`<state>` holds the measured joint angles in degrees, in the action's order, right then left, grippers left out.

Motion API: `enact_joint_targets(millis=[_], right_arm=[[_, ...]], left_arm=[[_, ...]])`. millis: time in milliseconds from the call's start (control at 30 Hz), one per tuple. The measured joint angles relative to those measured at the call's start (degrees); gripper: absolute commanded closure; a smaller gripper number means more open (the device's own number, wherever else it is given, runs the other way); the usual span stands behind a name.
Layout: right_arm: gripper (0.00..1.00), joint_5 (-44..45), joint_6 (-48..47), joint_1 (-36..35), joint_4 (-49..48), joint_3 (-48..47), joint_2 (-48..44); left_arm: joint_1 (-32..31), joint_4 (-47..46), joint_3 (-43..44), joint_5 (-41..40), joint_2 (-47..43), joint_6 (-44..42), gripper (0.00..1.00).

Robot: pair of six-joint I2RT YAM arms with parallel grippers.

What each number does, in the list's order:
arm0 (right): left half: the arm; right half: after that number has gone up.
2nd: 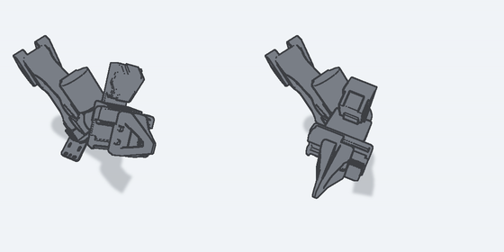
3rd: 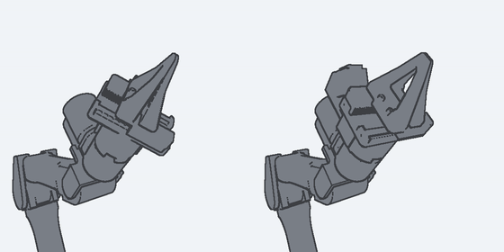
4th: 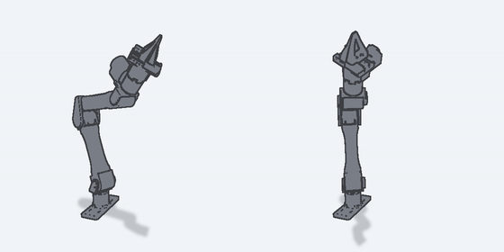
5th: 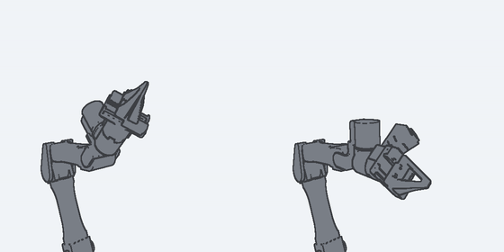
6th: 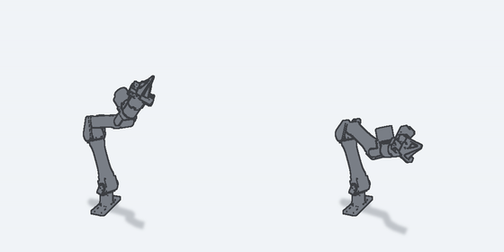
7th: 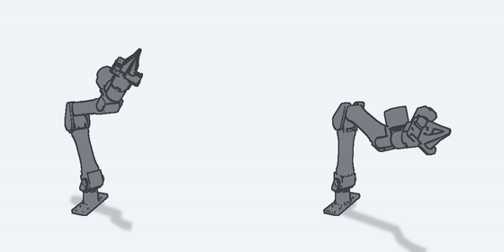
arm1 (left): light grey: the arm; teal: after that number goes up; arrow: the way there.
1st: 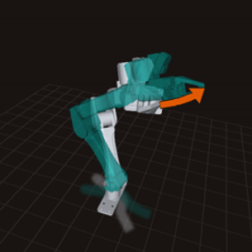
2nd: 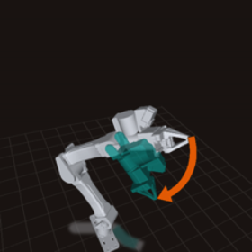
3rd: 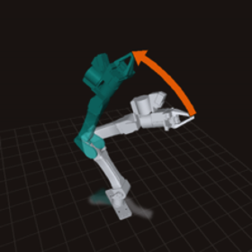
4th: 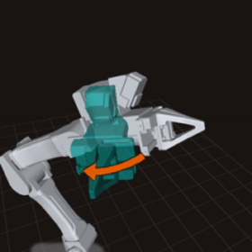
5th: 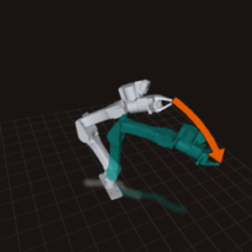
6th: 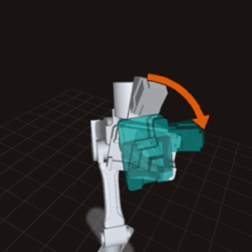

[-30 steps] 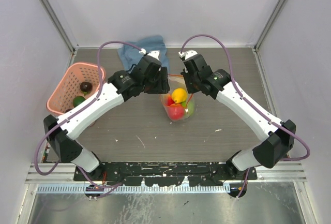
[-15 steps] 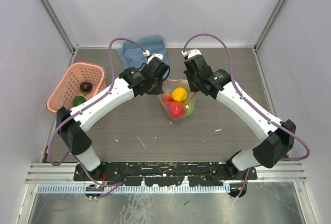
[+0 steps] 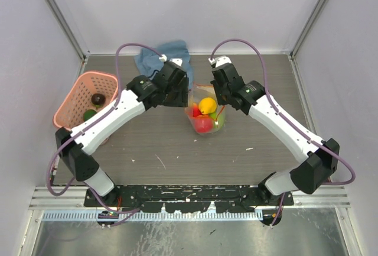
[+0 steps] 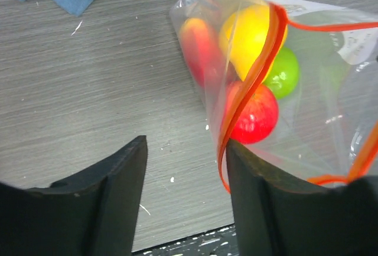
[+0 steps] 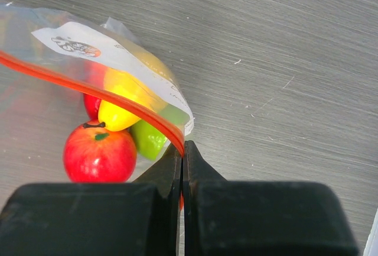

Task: Place the food in the zip-top bag and seal the zipper
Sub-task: Adjust the zipper food storage bag at the center of the board, then pick up the fake fruit from the bin.

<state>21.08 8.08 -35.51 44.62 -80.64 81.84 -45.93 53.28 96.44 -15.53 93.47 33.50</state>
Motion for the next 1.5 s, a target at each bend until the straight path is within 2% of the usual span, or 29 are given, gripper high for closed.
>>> enact_joint_targets(millis=[267,367,433,667,867,1133,1300,1500], right_arm=[[0.99,-1.0,0.0,0.0,-2.2,2.9,-2.1],[0.99,-1.2,0.0,0.0,-2.6,3.6,-2.6],[0.99,-1.3,0.0,0.0,-2.9,3.7,-2.8],[0.99,-1.1,-0.4,0.0,-3.2,3.7,-4.2],[0.99,-0.5,-0.5,0.0,-3.4,3.8,-5.3],[0.99,-0.4,-0.7,0.0,-3.5,3.8,-5.4],[0.99,-0.5,-0.7,0.0,-3.5,3.8,-5.4],[0.99,-0.9,-0.7,0.0,-3.9,4.0,-5.4]], left_arm=[[3.2,-4.3,-7.5,5.2,-12.6,0.3,0.15],[5.3,-4.8,-10.5,5.9,-17.2,0.3,0.13],[7.7,-4.7,-12.2,6.0,-19.7,0.3,0.08],[20.9,-0.2,-14.2,6.1,-24.1,-1.4,0.05],[31.6,5.1,-12.7,4.7,-24.2,-4.6,0.01],[46.9,4.8,-12.7,3.9,-20.9,-7.9,0.0],[51.6,2.7,-12.8,5.3,-13.0,-9.3,0.01],[53.8,2.2,-12.5,4.8,-5.4,-11.8,0.02]])
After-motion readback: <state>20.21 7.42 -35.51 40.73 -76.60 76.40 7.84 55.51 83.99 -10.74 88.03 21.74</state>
